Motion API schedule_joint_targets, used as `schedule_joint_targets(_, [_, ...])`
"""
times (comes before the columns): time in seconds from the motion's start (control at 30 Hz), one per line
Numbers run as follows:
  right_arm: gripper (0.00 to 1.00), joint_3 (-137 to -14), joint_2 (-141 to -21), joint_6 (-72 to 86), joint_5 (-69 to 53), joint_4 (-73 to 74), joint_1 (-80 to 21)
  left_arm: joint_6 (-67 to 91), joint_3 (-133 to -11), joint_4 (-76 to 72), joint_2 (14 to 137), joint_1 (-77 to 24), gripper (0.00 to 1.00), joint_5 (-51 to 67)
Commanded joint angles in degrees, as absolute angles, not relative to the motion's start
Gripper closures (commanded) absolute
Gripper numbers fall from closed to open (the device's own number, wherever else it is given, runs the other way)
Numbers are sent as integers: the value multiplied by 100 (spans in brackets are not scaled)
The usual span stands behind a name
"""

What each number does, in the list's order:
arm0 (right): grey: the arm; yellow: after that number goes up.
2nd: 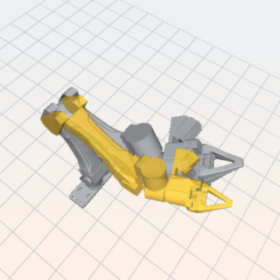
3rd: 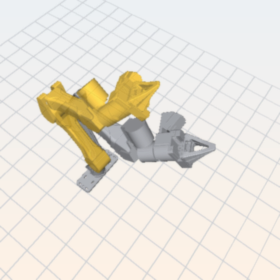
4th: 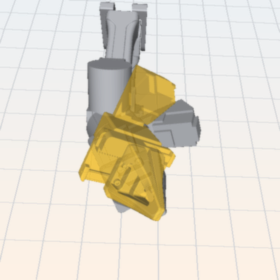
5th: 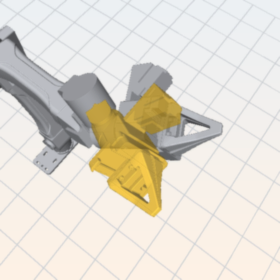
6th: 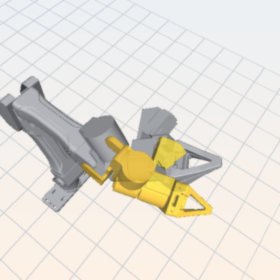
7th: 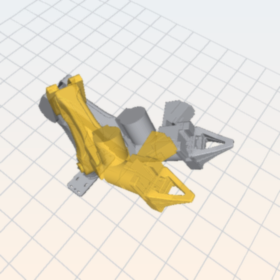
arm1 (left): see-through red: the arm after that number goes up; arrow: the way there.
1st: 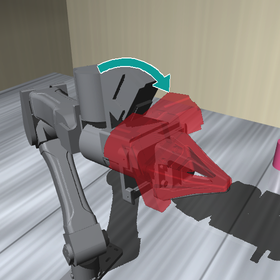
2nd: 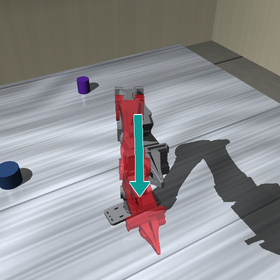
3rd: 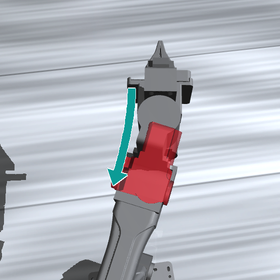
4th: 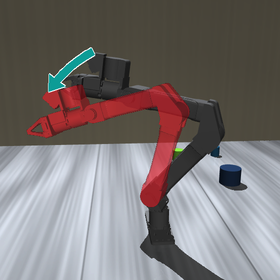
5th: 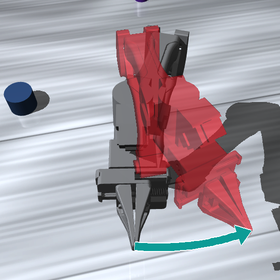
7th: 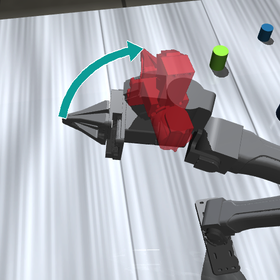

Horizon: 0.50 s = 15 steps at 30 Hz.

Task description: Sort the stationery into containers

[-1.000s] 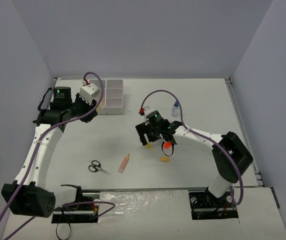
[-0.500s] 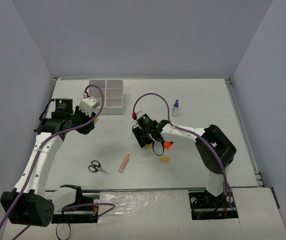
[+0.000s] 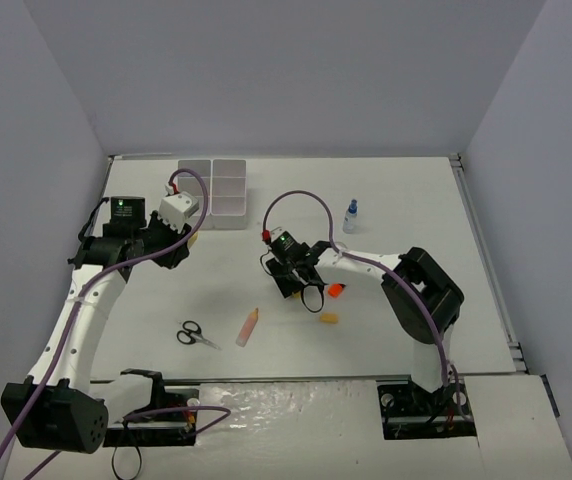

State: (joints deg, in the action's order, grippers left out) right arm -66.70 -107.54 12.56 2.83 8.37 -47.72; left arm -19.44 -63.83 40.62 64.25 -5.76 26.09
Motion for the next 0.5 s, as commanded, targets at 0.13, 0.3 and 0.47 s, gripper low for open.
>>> schedule_joint_targets(0.13, [78,-6905,-10739,1310,510,932,-4801,-2001,-6536,3976,6311,-536,100,2652])
schedule_joint_targets(0.3, [100,-6928,-10625,1308,488,940,-4763,-1960,-6575,4018,6319,-528,100,2745])
schedule_joint_targets(0.47, [100,-7297,-10471,1099,176,912,-4568,-1935,-6770,4141,6302,-527,100,3051])
